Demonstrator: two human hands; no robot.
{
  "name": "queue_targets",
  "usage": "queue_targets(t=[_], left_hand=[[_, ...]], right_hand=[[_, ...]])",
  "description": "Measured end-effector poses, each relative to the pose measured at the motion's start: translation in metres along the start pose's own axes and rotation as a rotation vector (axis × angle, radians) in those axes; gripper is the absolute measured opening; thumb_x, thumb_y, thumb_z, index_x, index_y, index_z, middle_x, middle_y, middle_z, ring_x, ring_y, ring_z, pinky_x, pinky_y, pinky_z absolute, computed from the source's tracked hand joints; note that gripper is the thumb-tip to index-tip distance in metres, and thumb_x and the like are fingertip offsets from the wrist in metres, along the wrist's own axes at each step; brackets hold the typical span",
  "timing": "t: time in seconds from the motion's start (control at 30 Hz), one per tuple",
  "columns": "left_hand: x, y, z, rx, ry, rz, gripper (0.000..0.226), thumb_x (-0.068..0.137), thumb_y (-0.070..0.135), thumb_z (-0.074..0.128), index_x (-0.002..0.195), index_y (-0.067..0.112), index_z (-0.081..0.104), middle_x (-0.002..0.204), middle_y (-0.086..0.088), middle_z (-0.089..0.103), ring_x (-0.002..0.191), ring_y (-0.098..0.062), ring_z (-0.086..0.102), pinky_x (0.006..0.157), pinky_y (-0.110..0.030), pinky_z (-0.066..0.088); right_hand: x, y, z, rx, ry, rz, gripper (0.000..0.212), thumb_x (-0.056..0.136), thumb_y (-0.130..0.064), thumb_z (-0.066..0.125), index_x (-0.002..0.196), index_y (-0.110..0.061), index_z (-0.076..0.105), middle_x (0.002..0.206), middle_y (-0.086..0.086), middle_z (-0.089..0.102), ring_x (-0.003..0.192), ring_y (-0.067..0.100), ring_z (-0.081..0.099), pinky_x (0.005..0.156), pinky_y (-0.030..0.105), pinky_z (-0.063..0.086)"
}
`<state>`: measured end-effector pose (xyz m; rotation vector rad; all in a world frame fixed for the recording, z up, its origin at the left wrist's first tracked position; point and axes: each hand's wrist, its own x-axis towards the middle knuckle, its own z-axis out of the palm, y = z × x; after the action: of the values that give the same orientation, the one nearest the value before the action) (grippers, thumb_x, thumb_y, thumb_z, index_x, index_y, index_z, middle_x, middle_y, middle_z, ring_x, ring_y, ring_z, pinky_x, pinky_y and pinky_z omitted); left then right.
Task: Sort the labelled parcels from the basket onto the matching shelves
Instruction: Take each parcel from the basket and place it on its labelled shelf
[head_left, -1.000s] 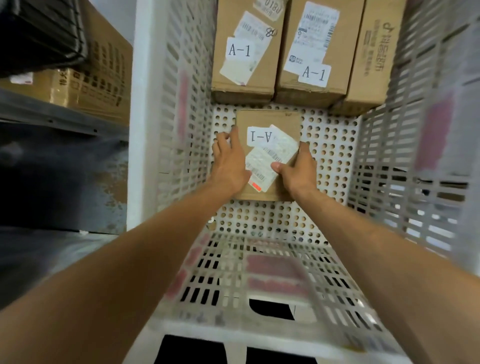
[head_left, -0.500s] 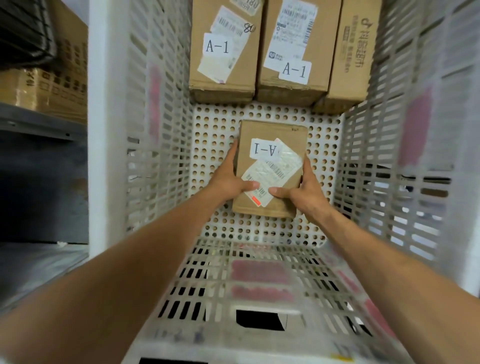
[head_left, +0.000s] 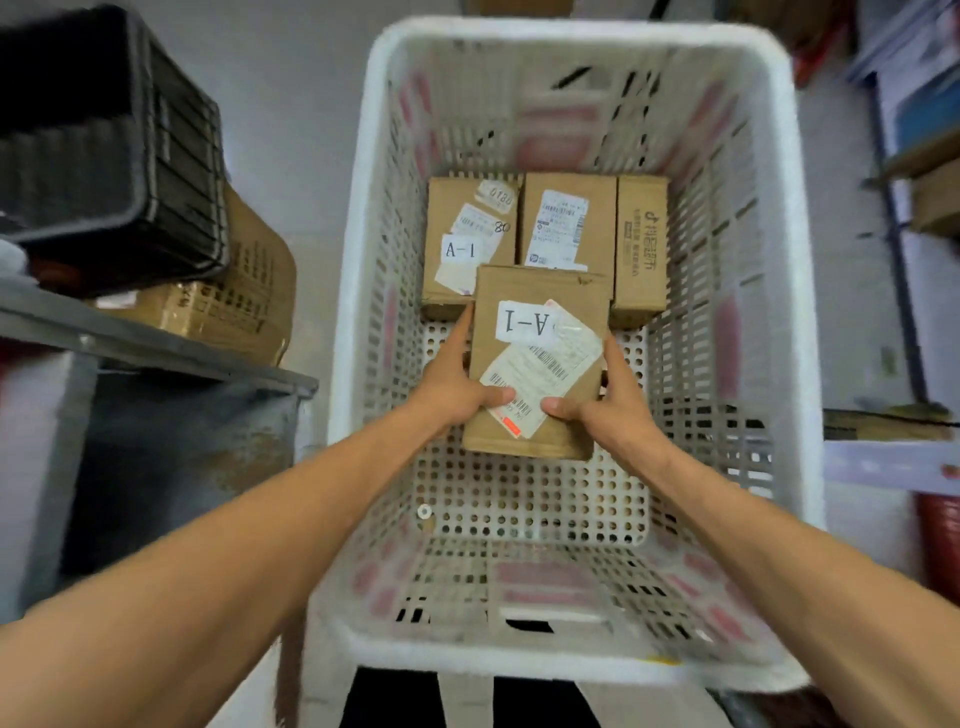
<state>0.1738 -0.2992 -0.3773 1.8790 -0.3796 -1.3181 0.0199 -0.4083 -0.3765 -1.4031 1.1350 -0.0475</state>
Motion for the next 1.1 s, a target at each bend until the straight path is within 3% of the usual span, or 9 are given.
queue_targets(t=[0.17,0.3,0.4,0.57,0.63,0.7,0.77,0.9,1.1], left_hand=[[-0.048,0.109,-0.041,0.071,-0.011,0.194,0.113,0.067,0.0,0.082,0.151,0.036,0.016,0.123,0.004,0.058,0.114,-0.017,0.055,0.099,-0.041,0.048],[-0.103,0.2,-0.07,0.106,0.008,0.405,0.111,0.066,-0.001,0.081,0.15,0.036,0.02,0.129,0.003,0.056,0.116,-0.021,0.057,0.097,-0.044,0.049],[-0.151,0.264,-0.089,0.101,-0.001,0.545,0.114,0.066,0.003,0.083,0.151,0.037,0.015,0.139,0.003,0.049,0.119,-0.02,0.055,0.097,-0.044,0.05],[-0.218,0.353,-0.103,0.149,-0.012,0.754,0.118,0.057,0.014,0.09,0.148,0.043,0.021,0.137,0.001,0.053,0.12,-0.02,0.055,0.095,-0.047,0.051],[-0.243,0.375,-0.099,0.124,-0.058,0.828,0.117,0.061,0.009,0.088,0.149,0.042,0.018,0.14,0.003,0.049,0.119,-0.018,0.054,0.088,-0.036,0.056],[-0.268,0.387,-0.092,0.108,-0.09,0.914,0.112,0.068,0.003,0.083,0.151,0.038,0.016,0.137,0.006,0.048,0.119,-0.013,0.05,0.079,-0.02,0.052],[-0.293,0.387,-0.084,0.073,-0.134,0.973,0.11,0.07,-0.001,0.079,0.151,0.037,0.016,0.137,0.004,0.048,0.121,-0.013,0.046,0.076,-0.019,0.051],[-0.341,0.369,-0.066,0.003,-0.226,1.029,0.11,0.069,-0.006,0.078,0.15,0.037,0.019,0.136,-0.001,0.051,0.121,-0.018,0.05,0.082,-0.03,0.056],[-0.414,0.3,-0.035,-0.051,-0.325,1.027,0.114,0.063,-0.003,0.083,0.148,0.043,0.023,0.123,-0.005,0.062,0.116,-0.025,0.059,0.087,-0.051,0.055]], right_hand=[[-0.049,-0.105,-0.021,0.005,0.103,-0.196,0.099,0.064,-0.004,0.084,0.144,-0.026,0.032,0.129,-0.01,0.057,0.117,0.011,0.056,0.098,0.036,0.05],[-0.102,-0.199,-0.037,0.036,0.207,-0.417,0.094,0.064,0.003,0.081,0.141,-0.03,0.036,0.123,-0.011,0.061,0.111,0.004,0.059,0.092,0.03,0.053],[-0.147,-0.263,-0.052,0.043,0.256,-0.553,0.094,0.068,0.007,0.078,0.144,-0.026,0.034,0.122,-0.011,0.06,0.099,-0.011,0.058,0.078,0.012,0.051],[-0.218,-0.337,-0.077,0.02,0.424,-0.716,0.106,0.061,-0.005,0.084,0.148,-0.029,0.028,0.134,-0.012,0.054,0.124,0.004,0.05,0.106,0.04,0.043],[-0.245,-0.355,-0.088,0.006,0.477,-0.77,0.111,0.058,-0.016,0.084,0.149,-0.035,0.023,0.136,-0.011,0.053,0.127,0.009,0.049,0.107,0.046,0.041],[-0.275,-0.365,-0.096,-0.011,0.528,-0.81,0.114,0.058,-0.018,0.083,0.15,-0.037,0.019,0.135,-0.012,0.053,0.127,0.011,0.049,0.108,0.048,0.04],[-0.307,-0.367,-0.101,-0.029,0.567,-0.831,0.113,0.062,-0.011,0.083,0.151,-0.036,0.017,0.134,-0.011,0.054,0.126,0.011,0.049,0.108,0.048,0.04],[-0.367,-0.347,-0.1,-0.042,0.636,-0.837,0.113,0.067,-0.002,0.081,0.153,-0.029,0.014,0.133,-0.004,0.055,0.123,0.012,0.051,0.106,0.044,0.043],[-0.464,-0.282,-0.08,-0.027,0.68,-0.825,0.112,0.06,-0.011,0.081,0.15,-0.034,0.018,0.122,-0.007,0.061,0.119,0.014,0.056,0.096,0.05,0.05]])
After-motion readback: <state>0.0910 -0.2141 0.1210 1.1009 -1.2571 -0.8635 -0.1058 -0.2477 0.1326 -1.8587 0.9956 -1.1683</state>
